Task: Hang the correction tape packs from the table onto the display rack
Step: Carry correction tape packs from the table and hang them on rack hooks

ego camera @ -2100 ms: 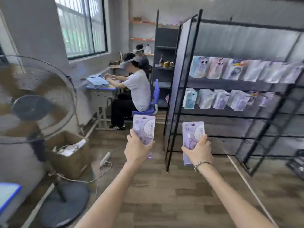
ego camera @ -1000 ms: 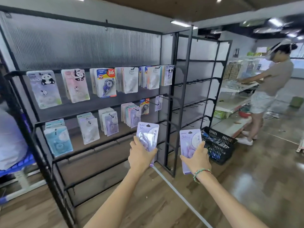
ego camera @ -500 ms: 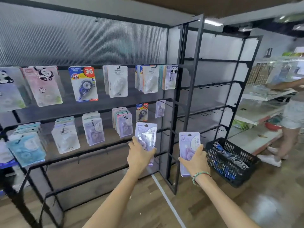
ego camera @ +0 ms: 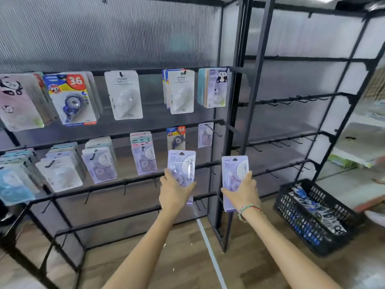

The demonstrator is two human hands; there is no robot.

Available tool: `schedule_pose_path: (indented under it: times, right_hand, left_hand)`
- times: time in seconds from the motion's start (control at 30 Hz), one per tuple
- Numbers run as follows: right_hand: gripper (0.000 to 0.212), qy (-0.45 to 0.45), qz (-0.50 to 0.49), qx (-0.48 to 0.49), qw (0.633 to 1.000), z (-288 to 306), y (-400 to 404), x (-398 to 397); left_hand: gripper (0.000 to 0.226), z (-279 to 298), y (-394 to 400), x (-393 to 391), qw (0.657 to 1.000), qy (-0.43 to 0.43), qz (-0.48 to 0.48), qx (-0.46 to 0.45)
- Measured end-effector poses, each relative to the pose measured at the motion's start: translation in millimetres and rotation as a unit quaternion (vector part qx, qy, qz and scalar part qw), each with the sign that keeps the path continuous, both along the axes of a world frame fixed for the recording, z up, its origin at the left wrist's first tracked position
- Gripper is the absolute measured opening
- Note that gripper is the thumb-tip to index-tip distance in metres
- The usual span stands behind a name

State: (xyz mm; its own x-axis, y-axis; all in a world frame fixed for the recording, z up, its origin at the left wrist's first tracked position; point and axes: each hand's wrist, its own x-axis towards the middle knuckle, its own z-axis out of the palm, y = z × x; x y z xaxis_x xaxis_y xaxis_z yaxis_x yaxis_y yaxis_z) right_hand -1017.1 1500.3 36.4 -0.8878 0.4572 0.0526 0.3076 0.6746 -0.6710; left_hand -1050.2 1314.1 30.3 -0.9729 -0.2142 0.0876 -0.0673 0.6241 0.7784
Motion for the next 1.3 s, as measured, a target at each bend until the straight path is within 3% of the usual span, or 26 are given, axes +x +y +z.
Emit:
schedule_pose_path:
  times: [0.5,0.97,1.3]
  right_hand:
    - [0.102,-0.023,0.033,0.033,0.999,-4,42,-148]
    - [0.106,-0.048,0.068,0.041,0.996,-18,46,-212]
    - [0.106,-0.067,0.121,0.061,0.988,-29,62,-235]
  left_hand:
    - [0.099,-12,42,-131,0.999,-0.028,0.026,-0.009]
    - [0.112,-31,40,-169,0.993,-0.105,0.014,-0.056]
    - [0.116,-36,54,-182,0.992,-0.101,0.056,-0.050]
